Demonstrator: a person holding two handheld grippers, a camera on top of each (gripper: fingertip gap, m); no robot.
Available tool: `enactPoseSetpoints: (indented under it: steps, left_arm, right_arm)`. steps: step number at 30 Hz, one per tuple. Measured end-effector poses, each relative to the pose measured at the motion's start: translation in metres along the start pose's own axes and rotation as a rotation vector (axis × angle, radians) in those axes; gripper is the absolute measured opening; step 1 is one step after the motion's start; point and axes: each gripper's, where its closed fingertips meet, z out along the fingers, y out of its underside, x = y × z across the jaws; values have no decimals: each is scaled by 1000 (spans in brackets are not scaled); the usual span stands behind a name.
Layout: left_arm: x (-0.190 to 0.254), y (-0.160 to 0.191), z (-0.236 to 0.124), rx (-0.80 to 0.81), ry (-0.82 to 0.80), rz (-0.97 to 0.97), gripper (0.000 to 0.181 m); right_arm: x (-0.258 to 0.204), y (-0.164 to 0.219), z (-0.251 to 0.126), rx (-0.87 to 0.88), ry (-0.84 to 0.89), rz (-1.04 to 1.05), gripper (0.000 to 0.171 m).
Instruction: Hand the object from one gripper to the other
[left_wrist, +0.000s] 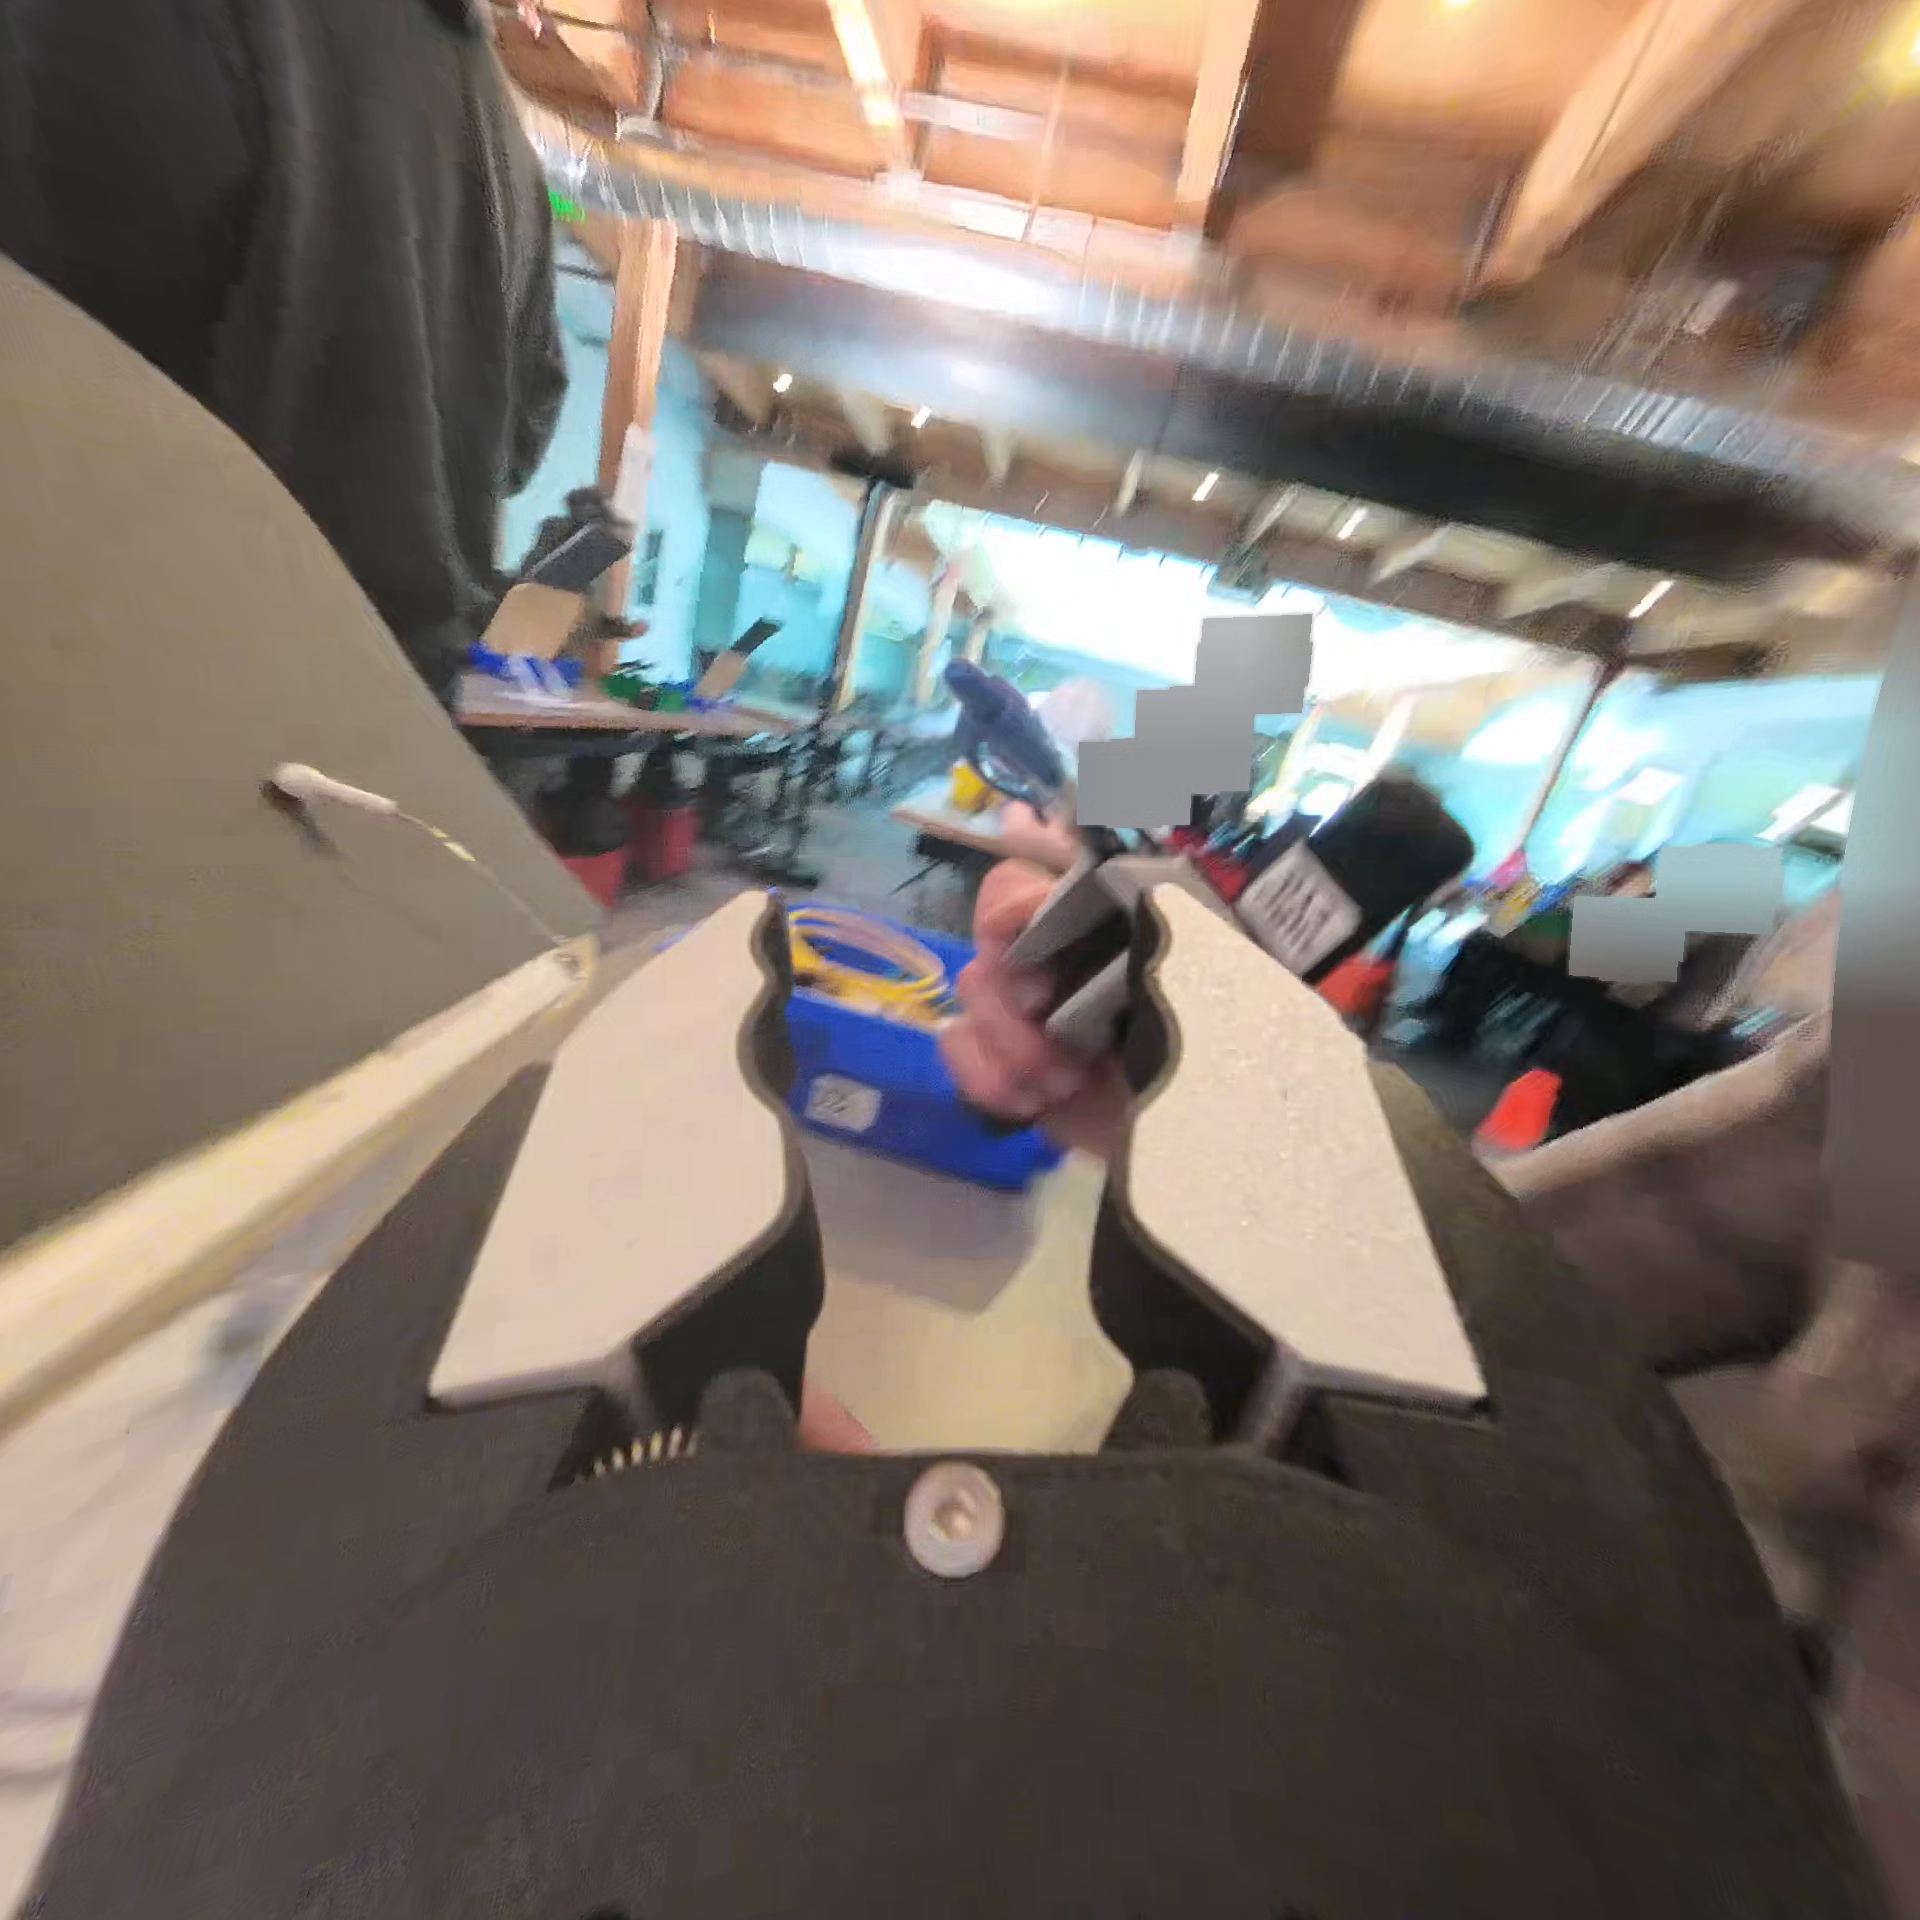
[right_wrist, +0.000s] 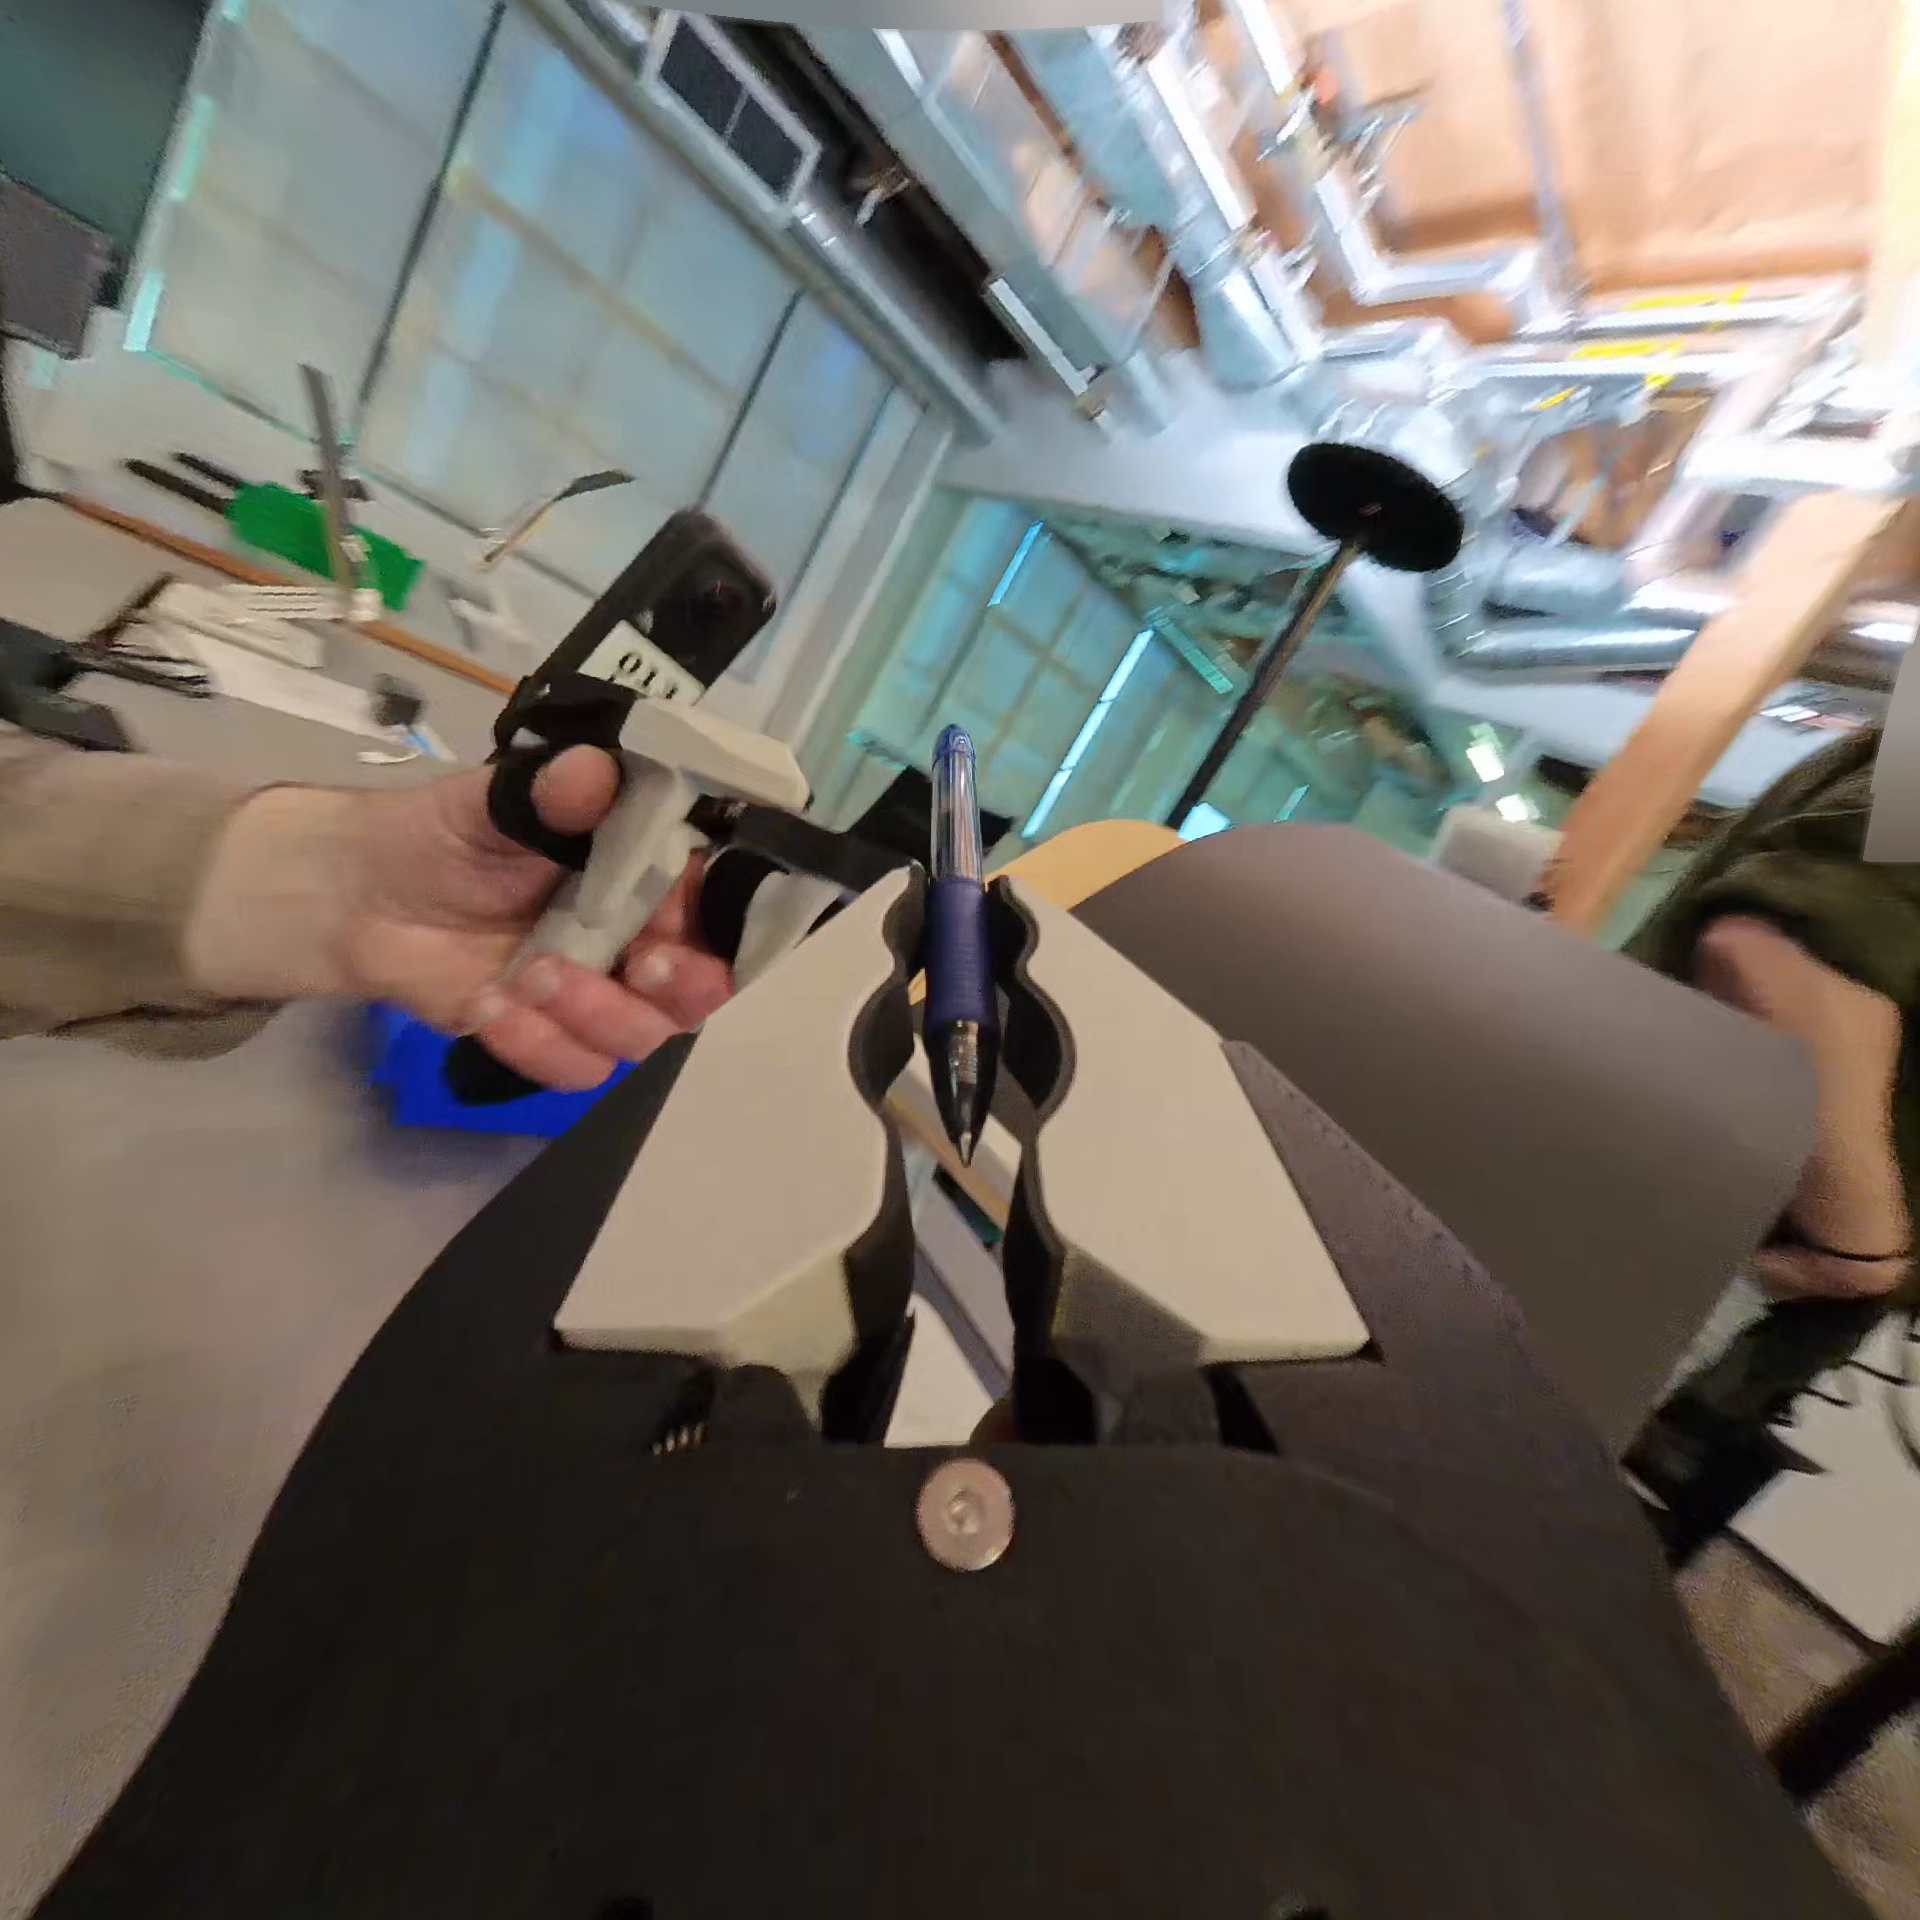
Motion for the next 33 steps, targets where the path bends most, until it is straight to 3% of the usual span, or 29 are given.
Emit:
enactPoseSetpoints:
  steps: [6, 11, 16, 18, 21, 24, 28, 33]
  left_arm:
    - [10, 0, 6, 115, 98, -230, 57]
    - [19, 2, 6, 134, 103, -204, 17]
    - [28, -1, 6, 123, 103, -122, 12]
    - [26, -4, 4, 119, 51, -28, 11]
    - [21, -14, -1, 98, -31, 121, 11]
    - [22, -11, -3, -5, -80, 341, 11]
    - [44, 24, 2, -243, 25, 636, 11]
    - [60, 68, 3, -437, 135, 798, 11]
  right_arm:
    - [-34, 11, 15, -59, 121, -487, 8]
    - [-44, 16, 19, -87, 153, -613, 8]
    - [-41, 23, 19, -129, 135, -667, 9]
    - [-41, 24, 18, -132, 101, -654, 15]
    - [-37, 26, 14, -154, 41, -598, 38]
    - [-35, 17, 9, -142, -42, -441, 34]
    - [-49, -12, 5, -40, -185, -166, 27]
    - [-86, -23, 2, -38, -411, 16, 26]
